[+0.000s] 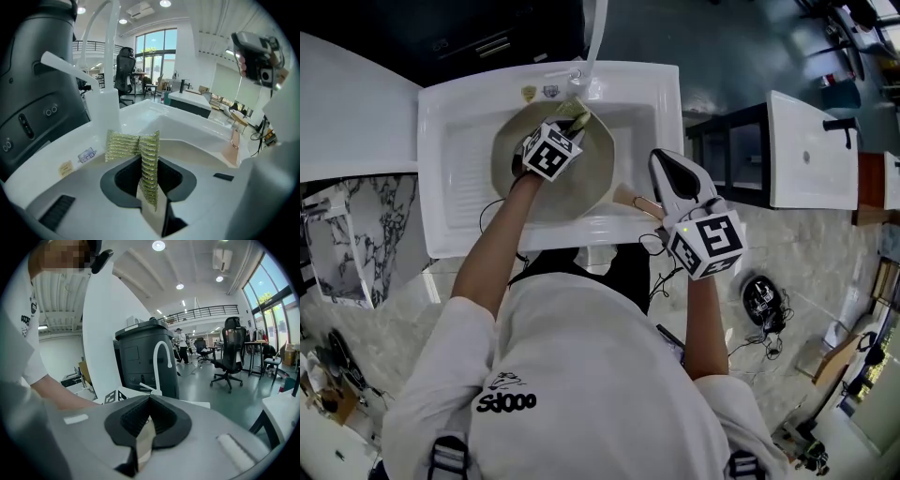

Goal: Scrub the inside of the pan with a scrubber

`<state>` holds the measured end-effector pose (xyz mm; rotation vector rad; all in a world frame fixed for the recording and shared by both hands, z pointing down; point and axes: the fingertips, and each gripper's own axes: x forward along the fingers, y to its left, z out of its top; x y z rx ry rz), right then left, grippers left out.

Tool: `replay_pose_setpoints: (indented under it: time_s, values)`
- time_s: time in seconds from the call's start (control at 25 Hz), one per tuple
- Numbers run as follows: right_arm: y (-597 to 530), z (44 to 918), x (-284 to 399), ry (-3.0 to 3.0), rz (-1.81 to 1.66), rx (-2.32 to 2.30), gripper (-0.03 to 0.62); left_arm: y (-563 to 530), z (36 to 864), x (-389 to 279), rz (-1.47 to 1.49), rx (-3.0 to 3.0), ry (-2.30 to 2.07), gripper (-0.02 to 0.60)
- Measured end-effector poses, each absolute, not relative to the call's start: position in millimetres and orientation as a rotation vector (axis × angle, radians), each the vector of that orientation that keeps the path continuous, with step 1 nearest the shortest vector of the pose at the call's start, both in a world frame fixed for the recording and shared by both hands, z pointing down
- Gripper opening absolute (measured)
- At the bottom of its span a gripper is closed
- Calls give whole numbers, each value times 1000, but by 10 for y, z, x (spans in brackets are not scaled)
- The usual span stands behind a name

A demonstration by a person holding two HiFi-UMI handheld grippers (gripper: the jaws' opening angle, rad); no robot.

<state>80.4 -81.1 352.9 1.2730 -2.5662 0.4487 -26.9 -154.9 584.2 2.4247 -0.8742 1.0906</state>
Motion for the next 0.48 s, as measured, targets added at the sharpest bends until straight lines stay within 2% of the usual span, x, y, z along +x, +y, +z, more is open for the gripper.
replay_pose_setpoints:
  time_s: [0.48]
  values:
    - [-761, 3682, 920, -2529, 507, 1293, 8, -1617, 5909, -68, 962, 2431, -783, 77]
